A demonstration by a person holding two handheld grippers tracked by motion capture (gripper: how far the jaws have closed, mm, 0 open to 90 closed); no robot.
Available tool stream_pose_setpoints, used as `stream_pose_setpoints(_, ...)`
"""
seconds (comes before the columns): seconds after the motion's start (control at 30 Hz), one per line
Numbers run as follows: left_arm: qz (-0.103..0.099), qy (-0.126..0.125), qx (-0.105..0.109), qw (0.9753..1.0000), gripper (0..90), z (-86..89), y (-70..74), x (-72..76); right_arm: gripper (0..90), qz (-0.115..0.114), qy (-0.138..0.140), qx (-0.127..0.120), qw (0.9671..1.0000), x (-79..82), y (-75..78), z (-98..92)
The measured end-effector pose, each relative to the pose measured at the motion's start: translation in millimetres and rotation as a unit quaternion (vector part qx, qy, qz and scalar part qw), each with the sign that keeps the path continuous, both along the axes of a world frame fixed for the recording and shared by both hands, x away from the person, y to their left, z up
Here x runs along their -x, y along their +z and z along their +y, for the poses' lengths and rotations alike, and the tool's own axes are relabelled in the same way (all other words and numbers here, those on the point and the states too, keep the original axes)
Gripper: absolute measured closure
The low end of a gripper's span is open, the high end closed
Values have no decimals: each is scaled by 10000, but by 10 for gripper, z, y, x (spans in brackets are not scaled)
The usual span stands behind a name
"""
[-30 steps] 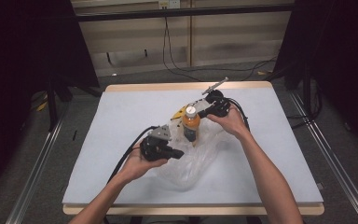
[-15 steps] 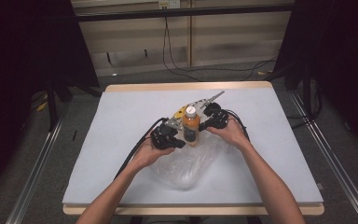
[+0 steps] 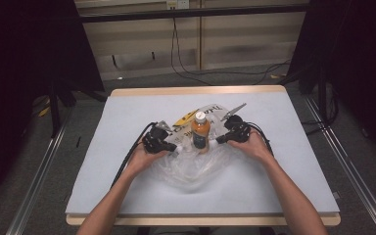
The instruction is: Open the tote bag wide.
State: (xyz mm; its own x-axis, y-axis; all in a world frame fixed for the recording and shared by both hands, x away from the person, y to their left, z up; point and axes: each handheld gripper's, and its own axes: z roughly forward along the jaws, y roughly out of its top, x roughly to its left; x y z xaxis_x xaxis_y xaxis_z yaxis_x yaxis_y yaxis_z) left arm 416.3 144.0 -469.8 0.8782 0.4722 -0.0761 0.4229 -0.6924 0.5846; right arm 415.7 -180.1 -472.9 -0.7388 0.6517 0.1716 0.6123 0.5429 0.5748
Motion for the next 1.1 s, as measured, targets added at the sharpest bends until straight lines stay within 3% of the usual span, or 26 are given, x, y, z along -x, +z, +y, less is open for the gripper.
stream_pose_setpoints(0.03, -2, 44, -4, 10000, 900, 47, 1, 1, 900, -12, -42, -18, 10000, 17, -4, -67)
stream_pose_setpoints(0.1, 52, 269, 215, 9994, 900, 142, -21, 13, 900, -65, -58, -148, 9999, 23, -24, -141)
stream_pose_setpoints(0.17, 55, 278, 267, 9992, 900, 165, -28, 12, 900, -26, -128, -252, 9996, 18, -38, -196)
stream_pose_setpoints(0.2, 61, 175, 211, 9996, 900, 190, -25, -9, 900, -36, -164, -242, 9996, 10, -38, -208)
stream_pose_setpoints(0.23, 49, 275, 279, 9992, 900, 183, -36, -9, 900, -31, -174, -213, 9996, 2, -35, -210)
stream_pose_setpoints(0.27, -16, 192, 86, 9998, 900, 196, -16, -25, 900, -26, -191, -175, 9997, -2, -29, -212)
stream_pose_setpoints(0.3, -77, 328, 53, 9994, 900, 195, -6, -20, 900, -92, -219, -77, 9997, -9, -20, -228)
stream_pose_setpoints(0.37, -44, 324, 89, 9994, 900, 264, -12, -47, 900, -124, -349, -37, 9993, -32, -17, -314)
stream_pose_setpoints(0.4, -17, 460, 261, 9986, 900, 290, -31, -53, 900, -86, -457, -104, 9989, -50, -24, -376)
stream_pose_setpoints(0.43, 8, 383, 217, 9990, 900, 327, -32, -78, 900, -48, -557, -132, 9984, -66, -27, -418)
stream_pose_setpoints(0.47, 39, 443, 332, 9985, 900, 336, -46, -93, 900, -25, -594, -208, 9980, -91, -36, -456)
stream_pose_setpoints(0.6, -85, 313, 92, 9994, 900, 321, -21, -88, 900, -54, -649, -297, 9974, -124, -51, -452)
stream_pose_setpoints(0.7, -61, 401, 297, 9987, 900, 289, -48, -93, 900, -72, -683, -330, 9971, -130, -58, -404)
stream_pose_setpoints(0.73, -25, 500, 462, 9977, 900, 258, -65, -96, 900, -121, -683, -305, 9971, -131, -59, -379)
stream_pose_setpoints(0.77, 1, 416, 381, 9984, 900, 242, -56, -110, 900, -137, -663, -329, 9972, -137, -62, -363)
stream_pose_setpoints(0.83, 18, 466, 506, 9976, 900, 174, -72, -117, 900, -174, -713, -279, 9969, -146, -59, -322)
stream_pose_setpoints(1.0, -43, 554, 579, 9968, 900, 91, -85, -146, 900, -285, -829, -292, 9957, -158, -70, -279)
stream_pose_setpoints(1.07, -82, 531, 549, 9970, 900, 104, -79, -134, 900, -344, -850, -389, 9950, -171, -89, -271)
stream_pose_setpoints(1.1, -132, 565, 645, 9962, 900, 115, -77, -130, 900, -345, -873, -430, 9947, -164, -90, -270)
